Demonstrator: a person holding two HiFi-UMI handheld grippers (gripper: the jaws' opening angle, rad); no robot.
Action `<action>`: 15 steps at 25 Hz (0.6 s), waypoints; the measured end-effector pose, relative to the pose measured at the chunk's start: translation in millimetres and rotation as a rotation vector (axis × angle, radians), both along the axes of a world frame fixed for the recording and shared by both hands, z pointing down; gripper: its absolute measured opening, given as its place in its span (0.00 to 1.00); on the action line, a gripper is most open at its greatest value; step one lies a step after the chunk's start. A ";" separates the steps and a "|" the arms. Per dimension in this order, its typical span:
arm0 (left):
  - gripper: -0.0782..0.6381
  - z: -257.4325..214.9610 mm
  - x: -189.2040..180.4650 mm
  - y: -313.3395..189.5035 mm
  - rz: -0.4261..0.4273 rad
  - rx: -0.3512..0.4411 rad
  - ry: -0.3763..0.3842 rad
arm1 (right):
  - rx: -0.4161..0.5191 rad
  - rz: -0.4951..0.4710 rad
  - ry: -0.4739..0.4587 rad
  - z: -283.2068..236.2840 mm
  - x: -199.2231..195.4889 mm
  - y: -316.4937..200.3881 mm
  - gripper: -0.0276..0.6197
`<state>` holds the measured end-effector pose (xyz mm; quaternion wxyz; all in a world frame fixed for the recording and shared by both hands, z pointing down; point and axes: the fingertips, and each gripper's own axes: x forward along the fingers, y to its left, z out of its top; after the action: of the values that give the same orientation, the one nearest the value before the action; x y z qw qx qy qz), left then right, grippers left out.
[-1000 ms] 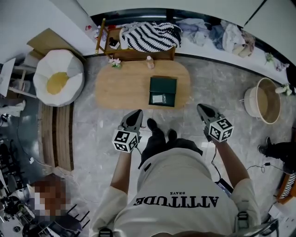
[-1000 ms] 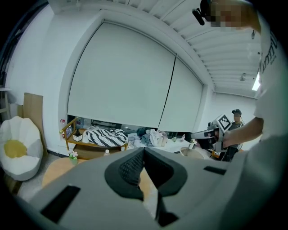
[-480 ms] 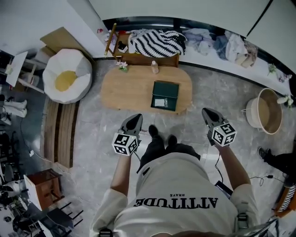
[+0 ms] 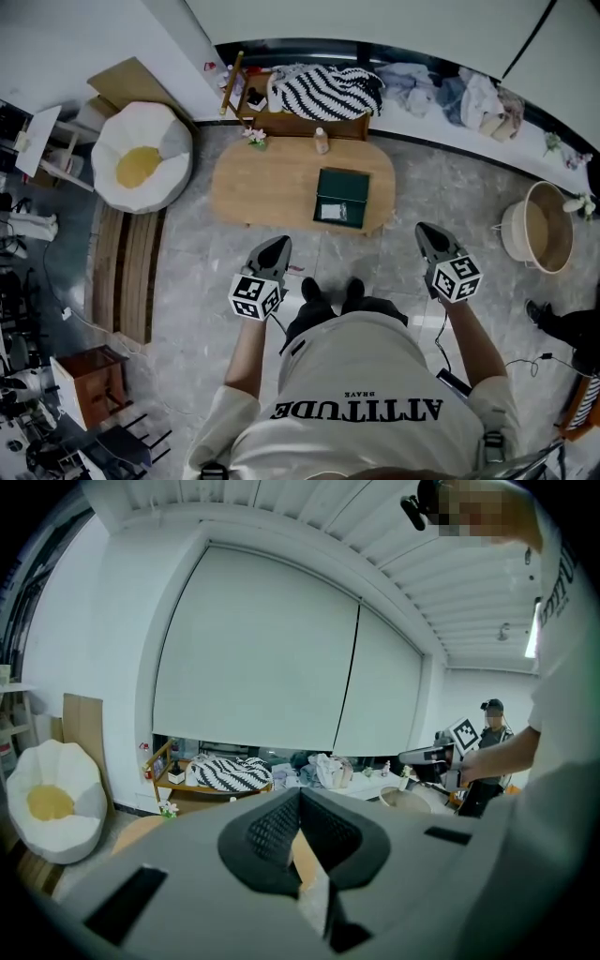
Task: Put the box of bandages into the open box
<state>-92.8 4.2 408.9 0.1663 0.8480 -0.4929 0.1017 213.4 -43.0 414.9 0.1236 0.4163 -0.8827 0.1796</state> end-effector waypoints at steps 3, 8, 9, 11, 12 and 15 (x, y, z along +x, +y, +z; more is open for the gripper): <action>0.14 -1.2 -10.8 -1.8 0.017 0.002 0.003 | 0.014 0.026 0.000 -4.5 -9.3 -0.3 0.07; 0.14 -5.1 -30.9 -10.4 0.031 0.006 0.009 | 0.025 0.050 -0.004 -9.5 -29.3 -0.4 0.07; 0.14 -5.5 -34.2 -12.8 0.033 0.008 0.009 | 0.026 0.049 -0.003 -9.6 -32.8 -0.4 0.08; 0.14 -6.4 -40.9 -16.7 0.035 0.013 0.010 | 0.027 0.048 -0.001 -9.9 -40.0 -0.9 0.07; 0.14 -7.0 -44.2 -18.4 0.034 0.015 0.011 | 0.028 0.049 -0.001 -10.3 -43.2 -1.6 0.07; 0.14 -8.8 -52.3 -23.8 0.028 0.018 0.017 | 0.033 0.048 -0.001 -14.0 -50.8 -5.1 0.07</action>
<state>-145.1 -19.5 400.1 0.1616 0.8570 -0.4805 0.0923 162.6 -48.0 400.9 0.1118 0.4394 -0.8753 0.1681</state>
